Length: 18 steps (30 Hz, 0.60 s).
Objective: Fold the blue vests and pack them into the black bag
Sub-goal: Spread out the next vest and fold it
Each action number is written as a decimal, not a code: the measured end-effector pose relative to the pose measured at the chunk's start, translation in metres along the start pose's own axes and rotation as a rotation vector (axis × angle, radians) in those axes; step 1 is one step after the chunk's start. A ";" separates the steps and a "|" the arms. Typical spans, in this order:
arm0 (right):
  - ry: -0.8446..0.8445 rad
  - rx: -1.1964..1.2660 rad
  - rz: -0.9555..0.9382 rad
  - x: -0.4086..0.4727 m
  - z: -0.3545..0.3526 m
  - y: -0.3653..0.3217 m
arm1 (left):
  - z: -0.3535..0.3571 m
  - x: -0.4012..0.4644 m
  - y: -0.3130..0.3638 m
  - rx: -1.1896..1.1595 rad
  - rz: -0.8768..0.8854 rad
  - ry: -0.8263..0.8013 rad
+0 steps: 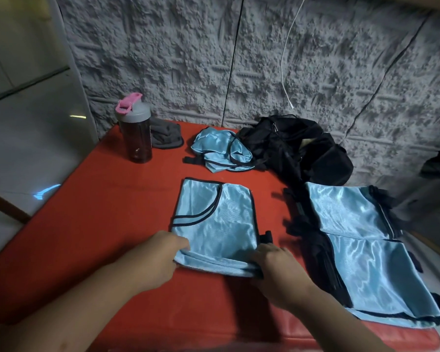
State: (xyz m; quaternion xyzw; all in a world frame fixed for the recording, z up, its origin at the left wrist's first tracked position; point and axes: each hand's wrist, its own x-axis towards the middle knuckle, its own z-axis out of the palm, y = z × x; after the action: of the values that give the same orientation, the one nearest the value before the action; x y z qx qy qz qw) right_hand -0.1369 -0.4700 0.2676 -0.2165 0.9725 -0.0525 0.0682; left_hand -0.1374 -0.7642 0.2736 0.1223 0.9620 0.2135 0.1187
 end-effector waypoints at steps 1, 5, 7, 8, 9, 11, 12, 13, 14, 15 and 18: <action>0.009 0.012 -0.005 0.000 0.000 0.002 | 0.001 0.002 -0.001 0.017 -0.010 0.019; -0.073 0.114 -0.020 0.000 -0.014 0.009 | -0.008 -0.003 0.004 -0.018 0.011 -0.010; -0.125 0.157 -0.016 -0.001 -0.029 0.011 | -0.015 -0.008 0.006 -0.031 0.035 -0.048; -0.152 0.164 -0.021 -0.003 -0.037 0.011 | -0.018 -0.010 0.005 -0.061 0.032 -0.066; -0.186 0.166 -0.030 -0.005 -0.044 0.010 | -0.022 -0.011 0.005 -0.104 0.024 -0.088; -0.267 0.208 -0.021 -0.008 -0.056 0.010 | -0.030 -0.014 0.007 -0.179 0.013 -0.159; -0.312 0.253 -0.004 -0.009 -0.060 0.011 | -0.034 -0.014 0.008 -0.219 0.023 -0.209; -0.354 0.306 0.010 -0.009 -0.064 0.012 | -0.037 -0.014 0.009 -0.276 0.041 -0.270; -0.389 0.365 0.019 -0.008 -0.068 0.014 | -0.040 -0.013 0.009 -0.336 0.050 -0.321; -0.412 0.432 0.025 -0.006 -0.072 0.016 | -0.040 -0.011 0.007 -0.376 0.041 -0.339; -0.358 0.586 0.057 0.008 -0.080 0.025 | -0.044 0.000 0.002 -0.516 -0.032 -0.243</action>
State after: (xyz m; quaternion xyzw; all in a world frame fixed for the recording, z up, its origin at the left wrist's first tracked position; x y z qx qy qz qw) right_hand -0.1664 -0.4455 0.3422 -0.1661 0.8944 -0.2887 0.2984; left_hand -0.1494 -0.7788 0.3133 0.0976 0.8564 0.4332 0.2635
